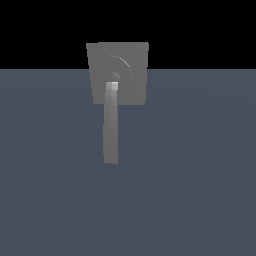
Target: Turn on the faucet by rotating a designated handle.
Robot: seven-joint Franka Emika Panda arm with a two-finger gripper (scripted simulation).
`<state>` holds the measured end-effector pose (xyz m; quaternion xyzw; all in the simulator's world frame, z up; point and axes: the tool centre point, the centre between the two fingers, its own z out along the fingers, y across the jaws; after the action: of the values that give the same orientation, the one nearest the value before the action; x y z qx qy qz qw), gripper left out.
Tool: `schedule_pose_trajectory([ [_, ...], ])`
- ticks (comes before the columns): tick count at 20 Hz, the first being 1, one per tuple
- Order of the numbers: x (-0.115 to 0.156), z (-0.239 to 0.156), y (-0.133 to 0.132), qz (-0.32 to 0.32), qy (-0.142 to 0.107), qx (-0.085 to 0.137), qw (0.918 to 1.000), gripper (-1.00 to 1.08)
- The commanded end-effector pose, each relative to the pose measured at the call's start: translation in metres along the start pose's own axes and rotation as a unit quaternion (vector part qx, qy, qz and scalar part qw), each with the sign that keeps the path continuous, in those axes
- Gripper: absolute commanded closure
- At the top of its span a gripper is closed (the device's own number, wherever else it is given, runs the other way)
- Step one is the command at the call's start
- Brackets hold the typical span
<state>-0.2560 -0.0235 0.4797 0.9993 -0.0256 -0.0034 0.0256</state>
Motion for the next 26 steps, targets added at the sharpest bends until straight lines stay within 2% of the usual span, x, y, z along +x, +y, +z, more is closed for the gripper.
schedule_pose_trajectory([
  [1, 0.000, 0.000, 0.000, 0.000, 0.000, 0.000, 1.0000, 1.08],
  [10, 0.002, 0.004, -0.016, -0.014, -0.010, 0.004, 0.9998, 1.08],
  [17, 0.002, 0.003, -0.016, -0.018, -0.007, -0.001, 0.9998, 1.08],
  [22, 0.003, -0.001, -0.015, -0.038, 0.005, -0.028, 0.9989, 1.08],
  [26, 0.005, -0.007, -0.014, -0.066, 0.021, -0.068, 0.9953, 1.08],
])
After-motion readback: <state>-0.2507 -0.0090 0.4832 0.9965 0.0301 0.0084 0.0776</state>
